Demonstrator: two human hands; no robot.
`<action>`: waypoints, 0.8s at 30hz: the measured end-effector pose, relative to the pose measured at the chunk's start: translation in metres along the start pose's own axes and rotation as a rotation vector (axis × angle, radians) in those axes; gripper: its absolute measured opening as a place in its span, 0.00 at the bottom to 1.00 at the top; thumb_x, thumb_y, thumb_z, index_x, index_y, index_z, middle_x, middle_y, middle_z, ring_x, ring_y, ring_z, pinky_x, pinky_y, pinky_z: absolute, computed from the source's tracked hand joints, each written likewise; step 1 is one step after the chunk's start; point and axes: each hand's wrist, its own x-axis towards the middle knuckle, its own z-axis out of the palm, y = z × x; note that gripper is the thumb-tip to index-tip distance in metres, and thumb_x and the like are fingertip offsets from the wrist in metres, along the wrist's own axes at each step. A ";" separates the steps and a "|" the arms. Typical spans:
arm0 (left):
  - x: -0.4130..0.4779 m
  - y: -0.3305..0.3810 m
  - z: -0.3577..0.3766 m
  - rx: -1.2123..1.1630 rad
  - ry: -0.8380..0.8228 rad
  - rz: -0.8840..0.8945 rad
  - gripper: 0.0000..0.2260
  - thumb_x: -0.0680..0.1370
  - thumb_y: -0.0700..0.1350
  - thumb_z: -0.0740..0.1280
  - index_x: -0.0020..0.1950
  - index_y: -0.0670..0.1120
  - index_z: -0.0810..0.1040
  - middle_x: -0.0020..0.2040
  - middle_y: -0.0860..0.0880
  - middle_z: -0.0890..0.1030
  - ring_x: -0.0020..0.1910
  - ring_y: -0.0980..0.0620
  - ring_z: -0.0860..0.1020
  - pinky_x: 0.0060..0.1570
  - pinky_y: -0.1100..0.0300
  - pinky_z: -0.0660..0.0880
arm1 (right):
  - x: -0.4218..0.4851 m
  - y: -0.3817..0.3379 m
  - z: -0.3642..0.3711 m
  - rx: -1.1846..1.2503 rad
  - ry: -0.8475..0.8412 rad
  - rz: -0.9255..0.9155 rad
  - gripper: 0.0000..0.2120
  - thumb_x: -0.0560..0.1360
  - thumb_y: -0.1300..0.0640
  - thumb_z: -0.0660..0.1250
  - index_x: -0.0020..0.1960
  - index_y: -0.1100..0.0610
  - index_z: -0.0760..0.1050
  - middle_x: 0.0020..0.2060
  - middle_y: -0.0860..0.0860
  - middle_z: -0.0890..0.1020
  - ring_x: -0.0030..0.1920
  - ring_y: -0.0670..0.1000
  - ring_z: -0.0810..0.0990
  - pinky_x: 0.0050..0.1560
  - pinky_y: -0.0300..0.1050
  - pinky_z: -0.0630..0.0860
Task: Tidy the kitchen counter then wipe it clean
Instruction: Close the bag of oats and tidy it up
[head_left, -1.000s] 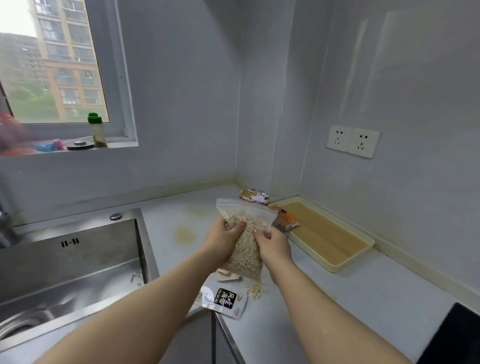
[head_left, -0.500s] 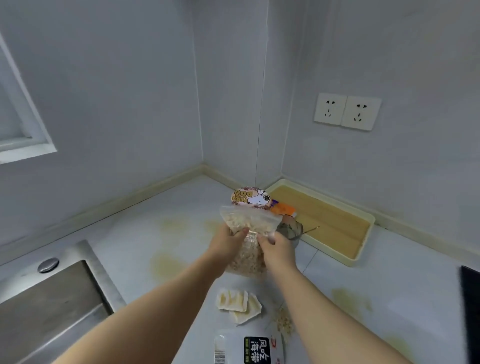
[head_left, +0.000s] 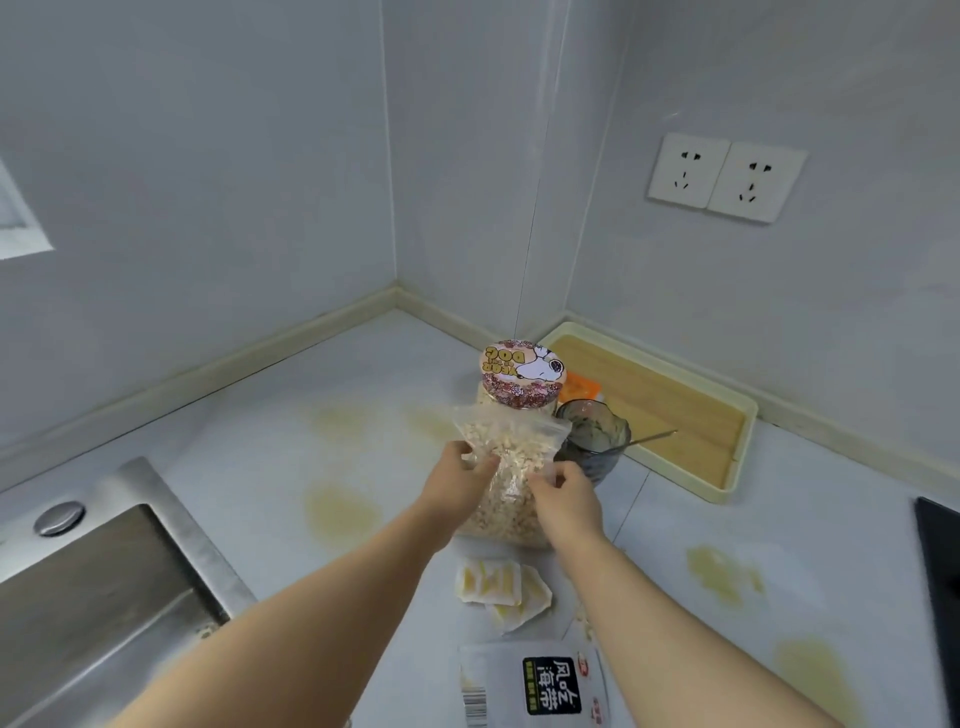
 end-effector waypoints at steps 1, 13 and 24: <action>-0.003 -0.002 -0.004 0.000 0.009 -0.008 0.24 0.79 0.50 0.62 0.71 0.43 0.61 0.66 0.40 0.70 0.57 0.45 0.74 0.53 0.56 0.71 | -0.004 -0.001 0.001 0.001 0.015 0.016 0.04 0.78 0.56 0.60 0.50 0.56 0.69 0.42 0.50 0.75 0.43 0.52 0.74 0.43 0.43 0.68; -0.120 -0.014 -0.032 -0.050 0.273 -0.016 0.12 0.79 0.45 0.62 0.61 0.44 0.72 0.50 0.47 0.76 0.44 0.51 0.73 0.40 0.60 0.69 | -0.089 -0.014 -0.003 0.048 -0.037 -0.093 0.13 0.79 0.58 0.58 0.62 0.58 0.68 0.55 0.55 0.77 0.47 0.55 0.74 0.42 0.43 0.68; -0.293 -0.070 -0.026 -0.130 0.556 -0.052 0.05 0.79 0.43 0.61 0.52 0.45 0.75 0.43 0.48 0.77 0.42 0.51 0.76 0.44 0.57 0.72 | -0.232 0.046 -0.004 -0.010 -0.420 -0.194 0.02 0.77 0.59 0.59 0.48 0.56 0.70 0.41 0.51 0.75 0.43 0.52 0.72 0.42 0.41 0.66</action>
